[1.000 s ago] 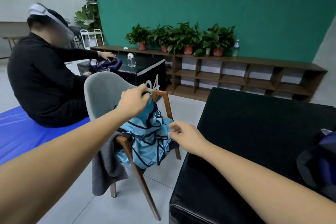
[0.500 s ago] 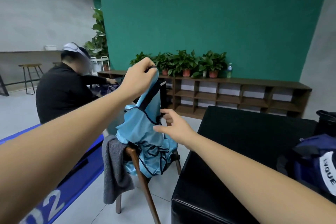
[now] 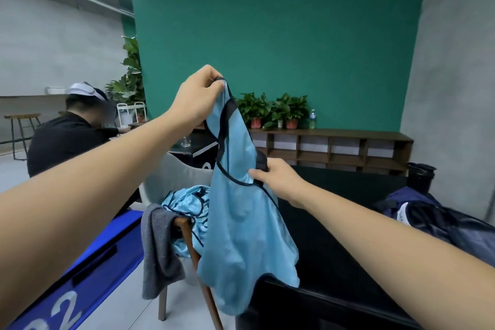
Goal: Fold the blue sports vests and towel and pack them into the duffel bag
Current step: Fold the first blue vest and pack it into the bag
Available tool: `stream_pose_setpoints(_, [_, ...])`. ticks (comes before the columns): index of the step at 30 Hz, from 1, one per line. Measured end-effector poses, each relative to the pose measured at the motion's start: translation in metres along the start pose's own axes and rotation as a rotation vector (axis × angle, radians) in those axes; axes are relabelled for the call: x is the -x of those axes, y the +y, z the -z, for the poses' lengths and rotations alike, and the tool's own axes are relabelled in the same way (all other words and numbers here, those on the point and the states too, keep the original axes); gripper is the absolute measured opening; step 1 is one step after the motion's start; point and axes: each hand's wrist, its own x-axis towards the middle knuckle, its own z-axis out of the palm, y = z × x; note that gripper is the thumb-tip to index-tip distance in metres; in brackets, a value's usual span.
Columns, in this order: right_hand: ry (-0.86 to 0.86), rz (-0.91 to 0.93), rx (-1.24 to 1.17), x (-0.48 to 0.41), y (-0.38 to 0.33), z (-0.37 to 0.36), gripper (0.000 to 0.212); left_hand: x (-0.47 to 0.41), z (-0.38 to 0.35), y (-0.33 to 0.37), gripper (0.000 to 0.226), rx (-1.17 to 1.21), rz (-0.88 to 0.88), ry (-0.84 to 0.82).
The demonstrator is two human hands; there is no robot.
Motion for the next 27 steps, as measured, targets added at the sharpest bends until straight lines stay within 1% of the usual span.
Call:
stream_pose_setpoints(4, [0.054,0.004,0.028,0.032,-0.015,0.049,0.016,0.009,0.003,0.005,0.011,0.034,0.027,0.018])
stream_pose_setpoints(9, [0.025,0.001,0.097,0.059,-0.034,0.098,0.018,0.026,-0.005,0.006,0.01,0.001,0.068,0.022])
stream_pose_setpoints(12, [0.022,0.001,0.121,0.073,-0.046,0.121,0.017,0.037,-0.011,0.008,0.011,-0.009,0.091,0.002])
stream_pose_setpoints(15, [0.055,-0.006,0.203,0.083,-0.057,0.139,0.017,0.047,-0.017,0.01,0.011,-0.023,0.118,-0.025])
stream_pose_setpoints(20, [0.102,-0.08,0.252,0.093,-0.075,0.159,0.018,0.07,-0.031,0.007,0.013,-0.032,0.182,-0.084])
stream_pose_setpoints(22, [0.145,-0.114,0.292,0.093,-0.081,0.164,0.025,0.085,-0.04,0.008,0.007,0.003,0.207,-0.102])
stream_pose_setpoints(26, [0.231,-0.195,0.252,0.085,-0.083,0.173,0.049,0.127,-0.067,0.022,0.019,0.125,0.224,-0.185])
stream_pose_setpoints(27, [0.249,-0.21,0.241,0.083,-0.084,0.174,0.048,0.139,-0.074,0.027,0.019,0.148,0.214,-0.216])
